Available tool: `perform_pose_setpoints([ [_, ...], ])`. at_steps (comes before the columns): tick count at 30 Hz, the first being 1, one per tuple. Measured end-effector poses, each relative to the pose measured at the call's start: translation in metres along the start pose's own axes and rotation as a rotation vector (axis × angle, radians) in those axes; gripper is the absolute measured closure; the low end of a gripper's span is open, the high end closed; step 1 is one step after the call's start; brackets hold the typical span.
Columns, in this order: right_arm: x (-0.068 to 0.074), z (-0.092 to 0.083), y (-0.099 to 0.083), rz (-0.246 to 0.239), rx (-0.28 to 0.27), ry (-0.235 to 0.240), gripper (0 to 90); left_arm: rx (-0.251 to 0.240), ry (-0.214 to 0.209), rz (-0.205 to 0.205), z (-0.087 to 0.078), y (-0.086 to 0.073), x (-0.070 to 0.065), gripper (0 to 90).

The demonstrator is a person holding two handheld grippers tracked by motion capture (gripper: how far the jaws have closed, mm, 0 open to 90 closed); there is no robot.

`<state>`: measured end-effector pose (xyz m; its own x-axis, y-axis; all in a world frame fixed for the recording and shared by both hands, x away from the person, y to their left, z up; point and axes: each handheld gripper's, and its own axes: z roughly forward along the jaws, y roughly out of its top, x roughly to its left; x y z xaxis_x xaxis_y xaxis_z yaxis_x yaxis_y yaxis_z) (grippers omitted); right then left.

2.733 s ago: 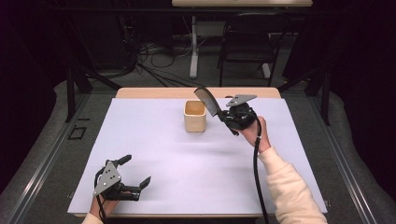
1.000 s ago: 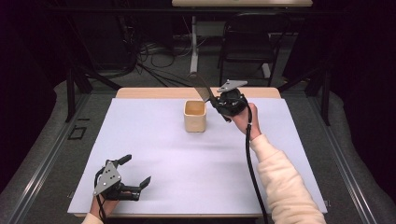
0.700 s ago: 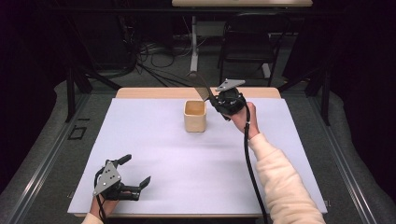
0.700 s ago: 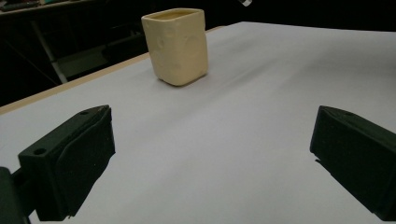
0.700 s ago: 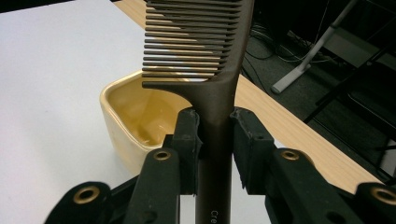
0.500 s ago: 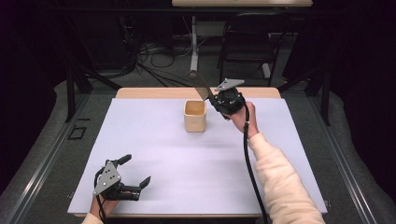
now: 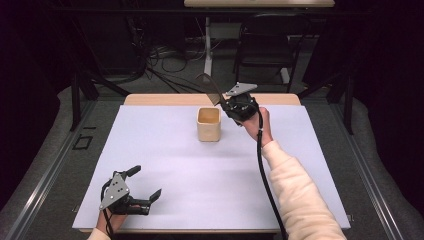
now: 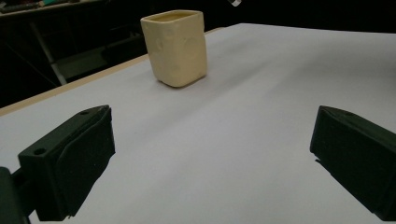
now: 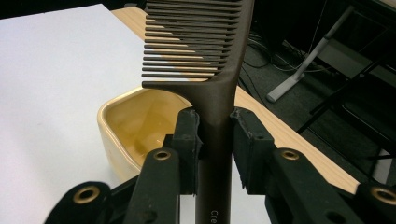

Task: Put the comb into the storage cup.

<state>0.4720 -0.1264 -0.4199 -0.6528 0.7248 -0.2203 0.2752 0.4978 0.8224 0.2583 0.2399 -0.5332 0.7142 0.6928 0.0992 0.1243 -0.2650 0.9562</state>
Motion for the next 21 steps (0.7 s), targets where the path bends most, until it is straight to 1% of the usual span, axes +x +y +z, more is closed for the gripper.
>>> perform_pose_setpoints([
  [13, 0.0057, 0.0059, 0.0054, -0.018, -0.020, -0.004, 72.3, 0.001, -0.002, 0.001, 0.0004, 0.0000, 0.0002, 0.0],
  [14, 0.0066, 0.0061, 0.0058, -0.012, -0.020, -0.003, 72.3, 0.000, -0.001, 0.000, 0.0003, 0.0000, 0.0001, 0.0],
  [21, 0.0083, 0.0063, 0.0096, -0.018, -0.031, -0.003, 72.3, 0.000, -0.001, 0.000, 0.0003, 0.0001, 0.0000, 0.0],
])
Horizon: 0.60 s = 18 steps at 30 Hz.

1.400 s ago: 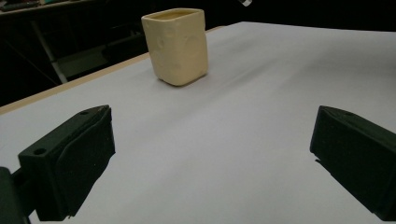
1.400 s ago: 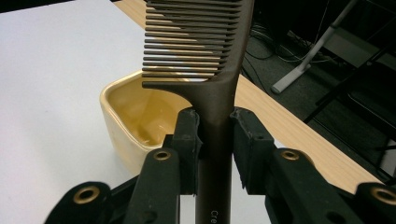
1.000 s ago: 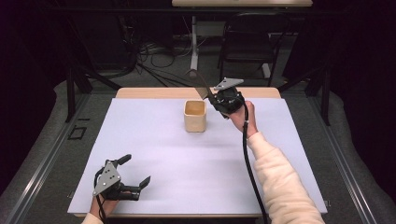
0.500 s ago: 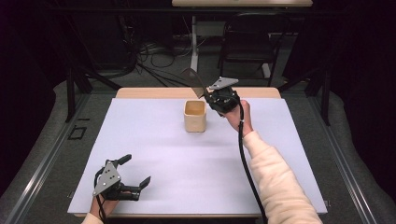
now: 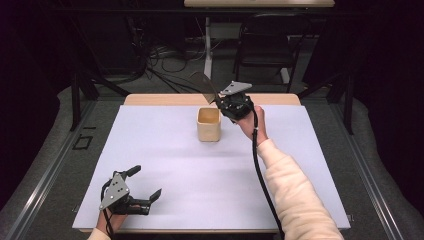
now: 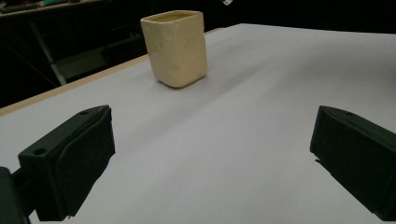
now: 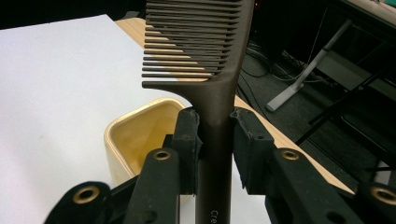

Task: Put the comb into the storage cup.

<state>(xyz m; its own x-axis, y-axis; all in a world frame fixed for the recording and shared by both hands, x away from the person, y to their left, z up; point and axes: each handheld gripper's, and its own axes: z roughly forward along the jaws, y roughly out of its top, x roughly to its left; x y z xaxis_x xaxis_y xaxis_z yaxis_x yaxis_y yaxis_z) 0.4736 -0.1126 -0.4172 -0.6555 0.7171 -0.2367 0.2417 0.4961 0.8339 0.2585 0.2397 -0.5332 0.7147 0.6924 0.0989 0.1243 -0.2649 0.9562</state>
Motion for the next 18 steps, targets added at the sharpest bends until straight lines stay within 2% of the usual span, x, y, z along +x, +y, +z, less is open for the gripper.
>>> perform_pose_setpoints([
  [18, 0.0047, 0.0003, 0.0095, -0.011, -0.025, -0.005, 72.2, -0.001, -0.001, 0.002, 0.0000, 0.0002, 0.0000, 0.0],
])
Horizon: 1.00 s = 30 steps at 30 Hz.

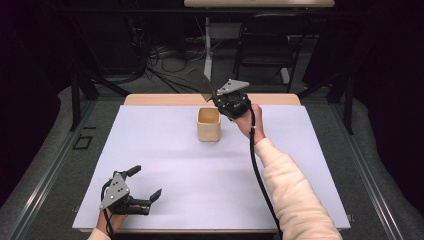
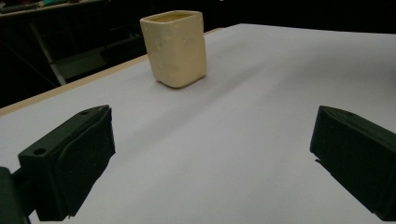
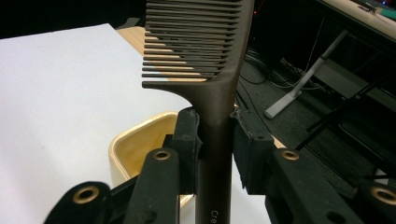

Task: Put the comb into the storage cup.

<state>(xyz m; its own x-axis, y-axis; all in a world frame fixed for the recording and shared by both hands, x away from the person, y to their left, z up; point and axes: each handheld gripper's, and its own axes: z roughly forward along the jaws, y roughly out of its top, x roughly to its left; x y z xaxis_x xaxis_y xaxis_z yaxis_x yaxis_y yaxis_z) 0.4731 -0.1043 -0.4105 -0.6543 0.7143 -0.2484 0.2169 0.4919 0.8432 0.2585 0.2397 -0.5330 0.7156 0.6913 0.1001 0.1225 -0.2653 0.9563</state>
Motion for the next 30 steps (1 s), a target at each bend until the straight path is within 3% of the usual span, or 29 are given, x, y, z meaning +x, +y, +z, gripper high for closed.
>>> perform_pose_setpoints([
  [30, 0.010, 0.004, 0.017, -0.023, -0.069, 0.010, 72.2, -0.001, -0.003, -0.002, 0.000, 0.000, 0.000, 0.0],
])
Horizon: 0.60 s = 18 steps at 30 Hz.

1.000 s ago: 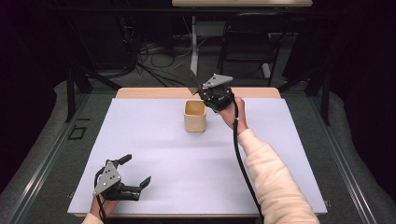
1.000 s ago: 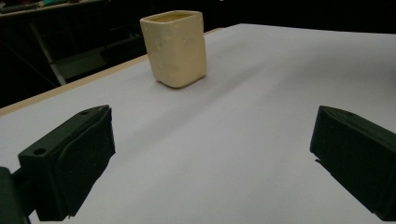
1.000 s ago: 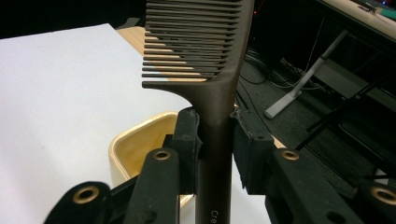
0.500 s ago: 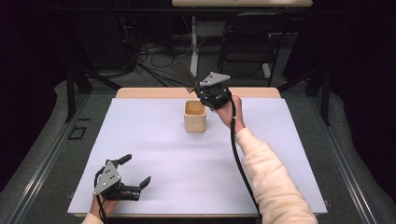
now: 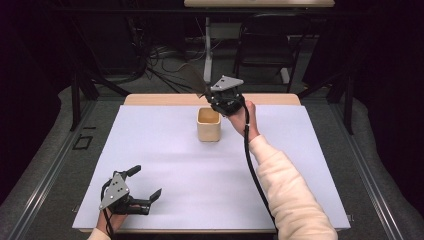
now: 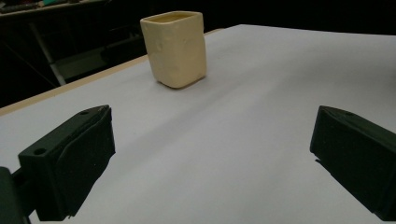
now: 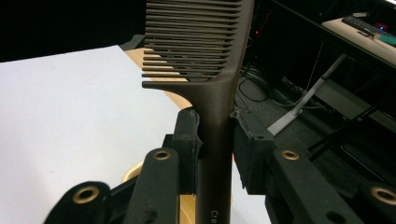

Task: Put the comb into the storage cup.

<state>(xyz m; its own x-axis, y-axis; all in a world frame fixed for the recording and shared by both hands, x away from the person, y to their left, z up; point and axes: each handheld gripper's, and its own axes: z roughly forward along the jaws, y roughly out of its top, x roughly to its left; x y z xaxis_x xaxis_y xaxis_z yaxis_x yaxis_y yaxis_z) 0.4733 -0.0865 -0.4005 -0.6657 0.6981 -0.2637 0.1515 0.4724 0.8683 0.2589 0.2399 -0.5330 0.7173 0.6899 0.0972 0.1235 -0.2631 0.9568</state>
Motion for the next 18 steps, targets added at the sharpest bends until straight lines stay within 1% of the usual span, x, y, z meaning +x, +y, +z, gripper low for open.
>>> perform_pose_setpoints([
  [4, 0.0004, 0.0018, 0.0004, 0.000, -0.014, 0.002, 72.2, -0.001, 0.000, 0.000, -0.0001, -0.0001, 0.0002, 0.0],
  [8, 0.0006, 0.0037, 0.0008, 0.012, -0.021, 0.010, 72.2, 0.000, 0.002, -0.002, -0.0001, -0.0001, 0.0000, 0.0],
  [18, 0.0011, 0.0076, 0.0019, 0.025, -0.057, 0.013, 72.2, 0.000, 0.001, -0.001, -0.0001, -0.0001, 0.0002, 0.0],
])
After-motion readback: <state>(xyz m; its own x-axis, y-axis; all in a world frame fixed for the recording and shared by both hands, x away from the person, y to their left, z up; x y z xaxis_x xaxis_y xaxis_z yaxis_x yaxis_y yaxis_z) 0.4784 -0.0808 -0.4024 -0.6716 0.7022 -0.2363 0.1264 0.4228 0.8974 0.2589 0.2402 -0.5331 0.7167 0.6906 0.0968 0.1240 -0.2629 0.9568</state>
